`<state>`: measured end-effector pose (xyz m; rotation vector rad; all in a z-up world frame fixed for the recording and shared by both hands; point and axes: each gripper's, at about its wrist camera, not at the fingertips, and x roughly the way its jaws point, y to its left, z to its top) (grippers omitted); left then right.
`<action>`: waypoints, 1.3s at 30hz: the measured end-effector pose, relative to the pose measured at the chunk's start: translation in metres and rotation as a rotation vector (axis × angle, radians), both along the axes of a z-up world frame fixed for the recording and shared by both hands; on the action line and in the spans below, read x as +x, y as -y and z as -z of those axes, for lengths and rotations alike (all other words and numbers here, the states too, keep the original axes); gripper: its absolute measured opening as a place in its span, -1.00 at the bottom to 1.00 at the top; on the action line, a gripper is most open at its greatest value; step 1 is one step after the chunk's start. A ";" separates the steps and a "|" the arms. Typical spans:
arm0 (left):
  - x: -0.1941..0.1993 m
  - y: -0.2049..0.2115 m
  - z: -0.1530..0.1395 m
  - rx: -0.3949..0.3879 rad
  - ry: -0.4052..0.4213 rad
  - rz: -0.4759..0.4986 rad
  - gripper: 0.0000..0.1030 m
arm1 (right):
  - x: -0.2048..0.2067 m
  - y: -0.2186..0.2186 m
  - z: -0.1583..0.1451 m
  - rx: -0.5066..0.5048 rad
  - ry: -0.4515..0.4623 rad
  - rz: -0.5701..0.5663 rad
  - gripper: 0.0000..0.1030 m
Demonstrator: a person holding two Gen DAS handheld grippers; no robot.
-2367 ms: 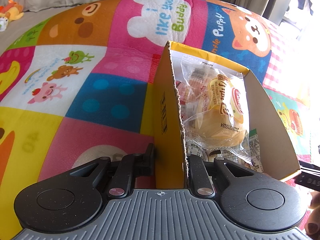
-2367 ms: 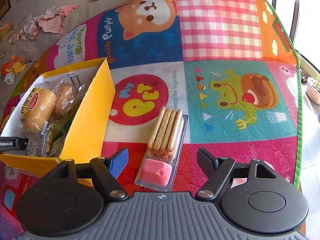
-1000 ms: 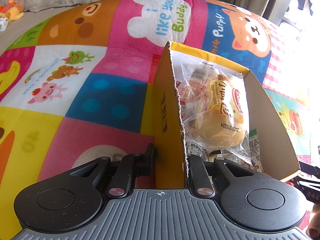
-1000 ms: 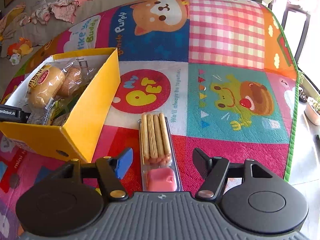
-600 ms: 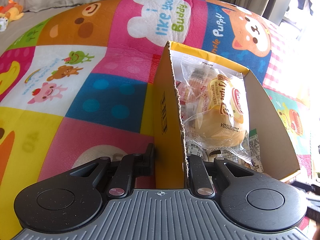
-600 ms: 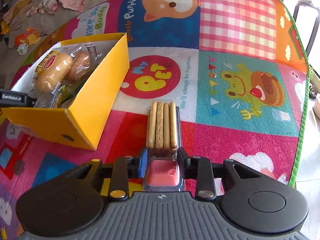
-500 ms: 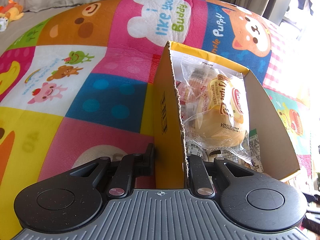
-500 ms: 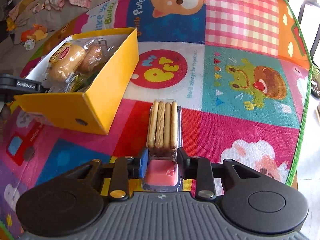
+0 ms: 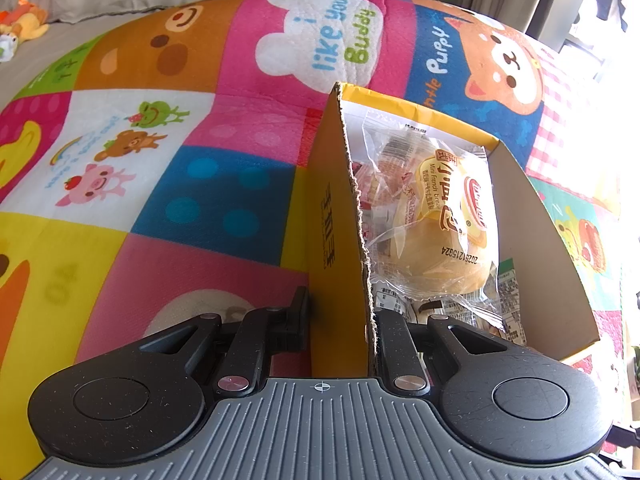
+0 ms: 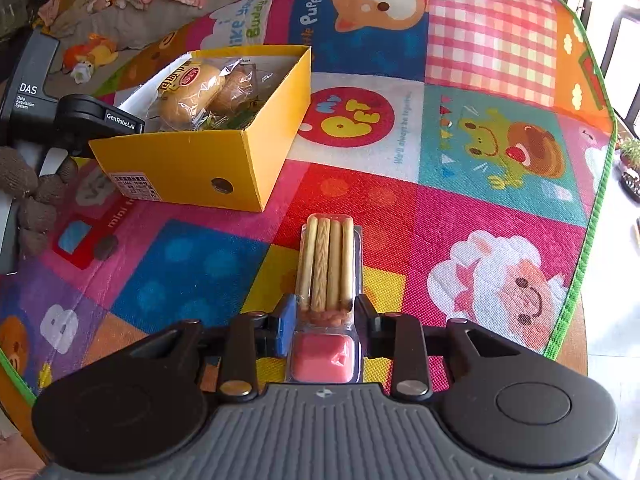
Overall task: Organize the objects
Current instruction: 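Move the right gripper to the pink-capped biscuit-stick tray and grasp it, then carry the biscuit-stick tray over the yellow box and release it inside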
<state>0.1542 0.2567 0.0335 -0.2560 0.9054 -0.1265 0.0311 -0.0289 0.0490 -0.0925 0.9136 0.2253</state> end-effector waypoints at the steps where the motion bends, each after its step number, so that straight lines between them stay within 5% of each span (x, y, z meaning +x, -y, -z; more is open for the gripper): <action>1: 0.000 0.000 0.000 0.000 0.001 0.000 -0.65 | 0.001 -0.003 0.001 -0.007 0.008 -0.003 -0.32; 10: 0.000 0.000 0.000 0.000 0.001 0.001 -0.65 | 0.019 -0.008 0.014 -0.001 0.004 0.018 -0.19; 12: 0.000 0.000 0.000 0.000 0.001 0.001 -0.65 | 0.018 -0.009 0.013 -0.001 -0.001 0.010 -0.37; 18: 0.000 0.000 0.000 0.001 0.000 0.000 -0.65 | 0.005 -0.011 0.000 0.054 -0.016 -0.033 -0.37; 24: 0.000 0.000 0.000 0.000 0.001 0.001 -0.65 | -0.009 -0.013 -0.041 0.103 0.053 -0.081 -0.38; 32: 0.000 0.000 0.000 -0.003 0.002 0.001 -0.65 | -0.006 -0.010 -0.126 0.206 0.284 -0.091 -0.38; 39: -0.001 -0.002 0.000 -0.024 0.005 0.003 -0.64 | 0.013 -0.031 -0.160 0.176 0.371 -0.144 -0.38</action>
